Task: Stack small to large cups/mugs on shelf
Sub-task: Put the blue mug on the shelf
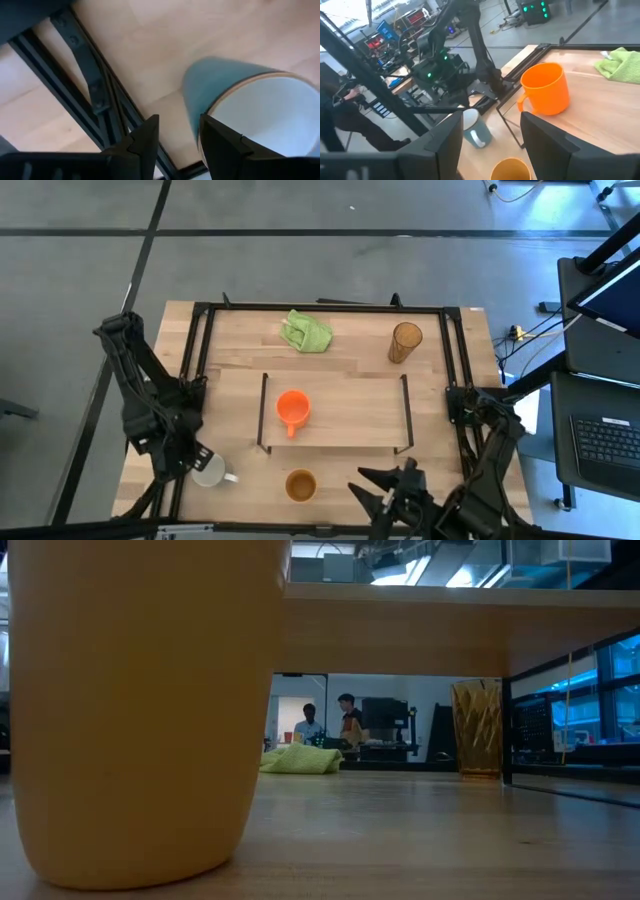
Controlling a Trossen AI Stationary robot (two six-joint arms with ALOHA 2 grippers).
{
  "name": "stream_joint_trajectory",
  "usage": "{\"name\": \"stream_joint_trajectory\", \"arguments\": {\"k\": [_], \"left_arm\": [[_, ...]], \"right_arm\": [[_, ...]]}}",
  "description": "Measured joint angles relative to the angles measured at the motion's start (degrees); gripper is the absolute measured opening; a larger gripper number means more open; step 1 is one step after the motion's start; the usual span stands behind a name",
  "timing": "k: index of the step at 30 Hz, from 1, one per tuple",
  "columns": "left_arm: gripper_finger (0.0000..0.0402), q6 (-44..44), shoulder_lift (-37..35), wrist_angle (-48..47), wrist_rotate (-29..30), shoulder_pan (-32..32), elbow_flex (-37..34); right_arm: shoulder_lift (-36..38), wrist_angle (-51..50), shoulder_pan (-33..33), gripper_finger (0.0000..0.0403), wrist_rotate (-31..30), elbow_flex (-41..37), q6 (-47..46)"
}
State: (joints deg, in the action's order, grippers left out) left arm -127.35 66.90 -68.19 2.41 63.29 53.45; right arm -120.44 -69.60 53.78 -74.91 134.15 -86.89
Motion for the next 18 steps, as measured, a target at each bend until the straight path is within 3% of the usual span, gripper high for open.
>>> {"name": "stream_joint_trajectory", "arguments": {"k": [10, 18], "left_arm": [[0.0134, -0.6, 2.4, 6.3, -0.2, -0.7, -0.8], [0.0134, -0.5, 1.3, 2.7, 1.5, -0.8, 1.6]], "right_arm": [[0.0, 0.1, -0.1, 0.02, 0.1, 0.0, 0.1], [0.0, -0.8, -0.3, 0.02, 1.3, 0.0, 0.2]]}}
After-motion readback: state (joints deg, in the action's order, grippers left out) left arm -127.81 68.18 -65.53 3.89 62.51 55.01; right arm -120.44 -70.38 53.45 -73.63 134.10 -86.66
